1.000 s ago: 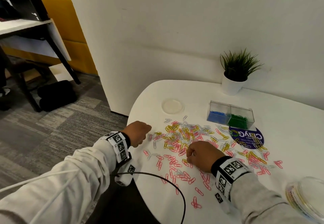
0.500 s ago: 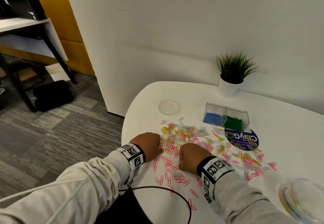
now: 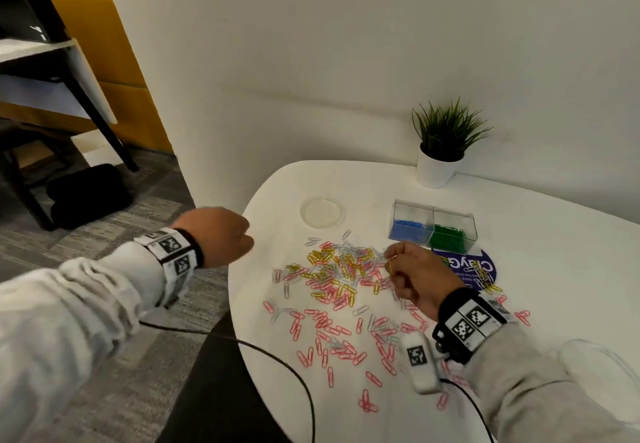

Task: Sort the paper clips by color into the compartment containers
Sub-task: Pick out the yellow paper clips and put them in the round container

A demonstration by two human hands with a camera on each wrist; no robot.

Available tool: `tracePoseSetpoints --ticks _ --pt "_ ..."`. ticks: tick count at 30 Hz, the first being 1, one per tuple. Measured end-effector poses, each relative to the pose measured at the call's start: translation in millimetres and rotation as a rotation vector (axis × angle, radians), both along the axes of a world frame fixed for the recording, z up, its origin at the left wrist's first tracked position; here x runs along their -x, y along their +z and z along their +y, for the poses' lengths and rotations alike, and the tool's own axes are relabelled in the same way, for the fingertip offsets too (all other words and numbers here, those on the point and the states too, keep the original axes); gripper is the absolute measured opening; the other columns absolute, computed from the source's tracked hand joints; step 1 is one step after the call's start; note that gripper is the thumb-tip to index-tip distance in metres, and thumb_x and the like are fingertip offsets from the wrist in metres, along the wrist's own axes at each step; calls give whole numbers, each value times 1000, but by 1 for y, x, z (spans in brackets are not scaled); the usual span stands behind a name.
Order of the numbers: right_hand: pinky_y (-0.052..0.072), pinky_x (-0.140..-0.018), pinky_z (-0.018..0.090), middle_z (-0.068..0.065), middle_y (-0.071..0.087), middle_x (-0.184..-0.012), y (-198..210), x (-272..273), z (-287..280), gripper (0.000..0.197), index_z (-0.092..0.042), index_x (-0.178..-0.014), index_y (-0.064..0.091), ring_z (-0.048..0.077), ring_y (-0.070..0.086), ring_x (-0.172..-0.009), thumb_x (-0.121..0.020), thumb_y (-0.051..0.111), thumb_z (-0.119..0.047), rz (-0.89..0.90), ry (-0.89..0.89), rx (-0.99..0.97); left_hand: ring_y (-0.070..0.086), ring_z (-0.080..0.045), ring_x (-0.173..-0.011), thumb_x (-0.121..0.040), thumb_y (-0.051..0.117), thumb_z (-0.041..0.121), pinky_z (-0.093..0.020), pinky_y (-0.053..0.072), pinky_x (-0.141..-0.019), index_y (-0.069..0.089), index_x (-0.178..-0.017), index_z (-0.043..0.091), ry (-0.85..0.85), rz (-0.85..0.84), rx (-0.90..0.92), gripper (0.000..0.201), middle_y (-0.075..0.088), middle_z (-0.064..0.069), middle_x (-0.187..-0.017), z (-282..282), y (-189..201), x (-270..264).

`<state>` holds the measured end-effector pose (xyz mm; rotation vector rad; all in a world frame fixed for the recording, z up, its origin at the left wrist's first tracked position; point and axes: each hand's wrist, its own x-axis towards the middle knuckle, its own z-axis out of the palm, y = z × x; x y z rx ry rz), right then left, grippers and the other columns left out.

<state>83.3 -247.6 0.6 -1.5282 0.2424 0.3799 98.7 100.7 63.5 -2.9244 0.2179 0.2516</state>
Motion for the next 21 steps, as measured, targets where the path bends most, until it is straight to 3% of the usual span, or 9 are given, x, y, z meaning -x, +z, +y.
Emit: tracePoseSetpoints --ticks 2,4,6,8,10,12,14,17,21 --pt "27 -45 28 5 46 -69 8 -5 -6 23 -5 -94 59 14 37 -52 -87 39 4 68 -71 -156 56 -13 -71 -91 32 52 -31 52 -68 52 -82 26 -82 -38 -260 34 57 9 -79 35 43 -10" --pt "30 -46 27 6 46 -68 15 -7 -5 22 -6 -84 55 15 39 -54 -86 35 2 124 -99 -290 55 -9 -69 -94 30 51 -28 48 -62 49 -83 29 -149 -40 -470 31 54 11 -78 65 88 -24" --pt "33 -44 27 9 50 -68 16 -9 2 21 -8 -78 53 18 43 -54 -86 36 -1 175 -84 -303 57 -8 -75 -96 31 50 -28 49 -69 52 -88 32 -180 -34 -559 29 56 15 -85 90 122 -41" --pt "35 -45 27 10 52 -67 11 -12 14 18 -8 -77 56 19 45 -53 -88 42 -5 191 -22 -107 59 -13 -99 -101 29 40 -32 49 -89 54 -112 33 -290 44 -772 28 57 12 -110 104 131 -56" --pt "39 -48 27 6 56 -71 0 -14 28 13 -6 -81 60 18 48 -56 -89 51 -10 72 180 367 53 -20 -122 -103 30 29 -36 44 -102 44 -138 22 -389 131 -936 38 50 4 -135 101 116 -66" --pt "48 -64 27 -1 64 -87 -14 -14 37 11 -12 -91 64 18 59 -76 -90 59 -21 -178 481 869 43 -18 -136 -105 29 30 -34 36 -112 32 -150 20 -458 168 -921 46 39 3 -151 78 88 -60" --pt "47 -78 28 -7 61 -99 -22 -10 41 14 -22 -97 61 16 57 -92 -88 64 -33 -306 606 1084 39 -17 -140 -107 23 35 -31 31 -115 26 -153 19 -532 207 -784 49 34 2 -157 50 54 -43" --pt "47 -82 30 -6 58 -101 -28 -9 41 24 -25 -99 59 15 54 -94 -85 69 -42 -308 587 1129 57 -23 -121 -107 20 41 -38 45 -102 41 -138 19 -593 215 -571 43 52 -1 -138 18 10 -24" --pt "46 -83 27 -4 59 -104 -30 -11 45 16 -23 -101 62 15 54 -95 -88 66 -31 -316 578 1119 64 -28 -97 -103 28 41 -39 52 -86 47 -117 16 -574 168 -400 34 60 -2 -113 -5 -28 -11"
